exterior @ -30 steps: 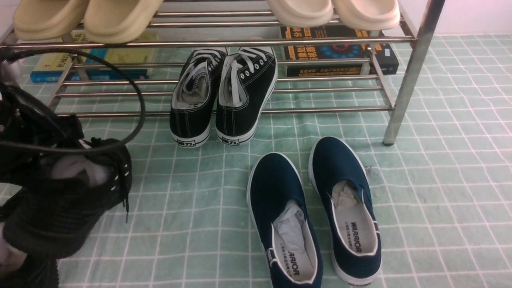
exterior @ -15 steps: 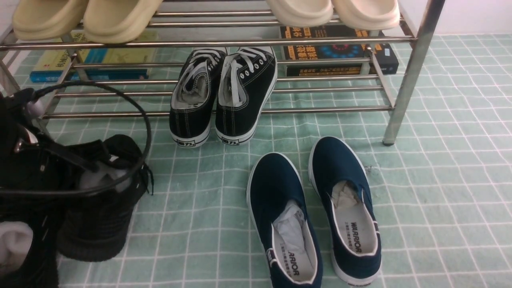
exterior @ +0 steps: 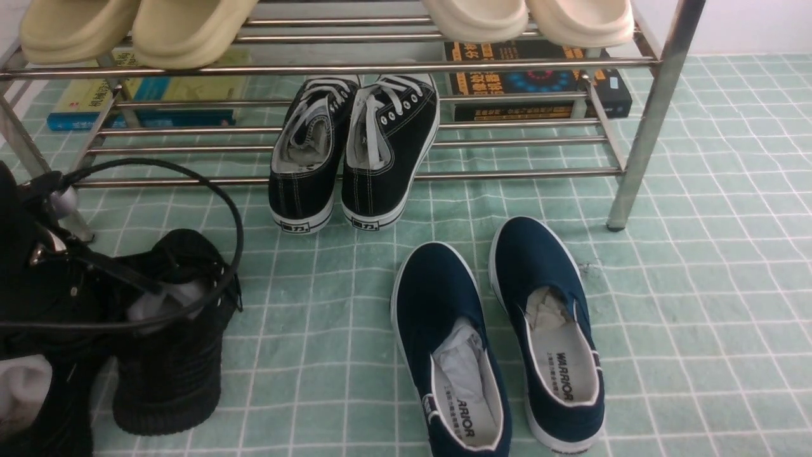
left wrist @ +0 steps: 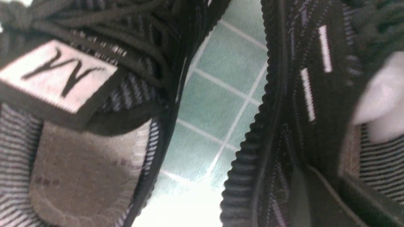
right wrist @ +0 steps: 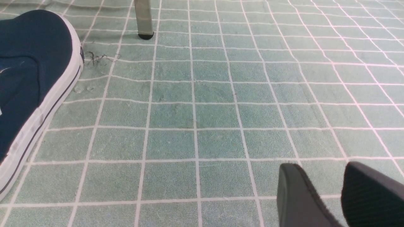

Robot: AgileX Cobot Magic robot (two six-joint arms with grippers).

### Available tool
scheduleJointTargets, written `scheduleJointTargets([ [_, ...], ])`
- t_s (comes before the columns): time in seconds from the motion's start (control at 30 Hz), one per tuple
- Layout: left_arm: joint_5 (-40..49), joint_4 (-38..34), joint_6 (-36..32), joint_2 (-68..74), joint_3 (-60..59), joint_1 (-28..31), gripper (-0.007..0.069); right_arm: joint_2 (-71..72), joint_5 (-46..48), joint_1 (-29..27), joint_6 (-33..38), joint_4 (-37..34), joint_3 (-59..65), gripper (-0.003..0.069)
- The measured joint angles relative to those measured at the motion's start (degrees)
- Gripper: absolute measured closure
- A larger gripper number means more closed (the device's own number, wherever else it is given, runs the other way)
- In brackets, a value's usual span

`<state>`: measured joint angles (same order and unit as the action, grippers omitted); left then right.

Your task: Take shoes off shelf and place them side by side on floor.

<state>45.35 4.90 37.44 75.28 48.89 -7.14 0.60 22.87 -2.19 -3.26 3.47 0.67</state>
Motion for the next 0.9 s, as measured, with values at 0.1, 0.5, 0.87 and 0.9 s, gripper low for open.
scheduleJointTargets([
  [0.1, 0.6, -0.1, -0.7, 0.0, 0.0, 0.0, 0.0559, 0.0, 0.0, 0.0, 0.0, 0.0, 0.0, 0.042],
  [0.5, 18.8, 0.3, -17.2, -1.2, 15.5, 0.0, 0.0347, 0.0, 0.0, 0.0, 0.0, 0.0, 0.0, 0.042],
  [0.87, 25.4, 0.9, -30.3, -13.4, 19.9, 0.0, 0.0599, 0.0, 0.0, 0.0, 0.0, 0.0, 0.0, 0.042],
  [0.9, 25.4, 0.9, -30.5, -14.1, 19.6, 0.0, 0.0606, 0.0, 0.0, 0.0, 0.0, 0.0, 0.0, 0.042],
])
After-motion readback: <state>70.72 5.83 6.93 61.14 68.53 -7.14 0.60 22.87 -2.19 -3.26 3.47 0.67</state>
